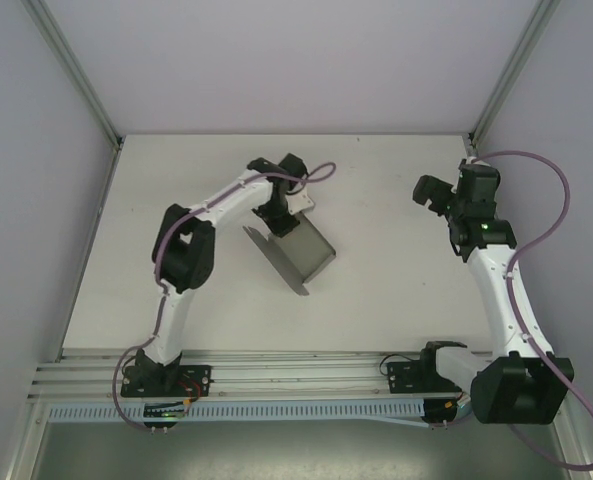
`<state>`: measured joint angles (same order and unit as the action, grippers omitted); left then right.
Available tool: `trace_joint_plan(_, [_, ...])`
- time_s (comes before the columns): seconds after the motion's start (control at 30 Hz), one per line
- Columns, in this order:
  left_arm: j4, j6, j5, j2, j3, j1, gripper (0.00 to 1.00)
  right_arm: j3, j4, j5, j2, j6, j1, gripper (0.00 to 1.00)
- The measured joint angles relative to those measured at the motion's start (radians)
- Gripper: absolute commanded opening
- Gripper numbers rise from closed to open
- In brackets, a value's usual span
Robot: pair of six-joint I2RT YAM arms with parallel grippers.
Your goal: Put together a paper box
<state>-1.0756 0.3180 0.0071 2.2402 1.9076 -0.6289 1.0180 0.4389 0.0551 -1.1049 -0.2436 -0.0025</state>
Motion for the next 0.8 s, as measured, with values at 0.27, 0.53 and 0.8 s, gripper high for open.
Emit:
trace_joint_plan(0.27, [-0.096,0.022,-0.095,0.11,0.134,-0.045,0.74,0.0,0.018,-0.035,-0.02,0.012,-0.005,0.99])
trace_joint_plan(0.53, [-0.068,0.065,-0.026,0.066,0.185,-0.037,0.98,0.0,0.04,-0.104,-0.026,0.082,-0.006,0.99])
trace_joint_plan(0.8, [0.145,-0.066,-0.017,-0.18,0.122,0.013,0.98,0.072,0.046,-0.283,-0.211,0.296,0.117,0.99])
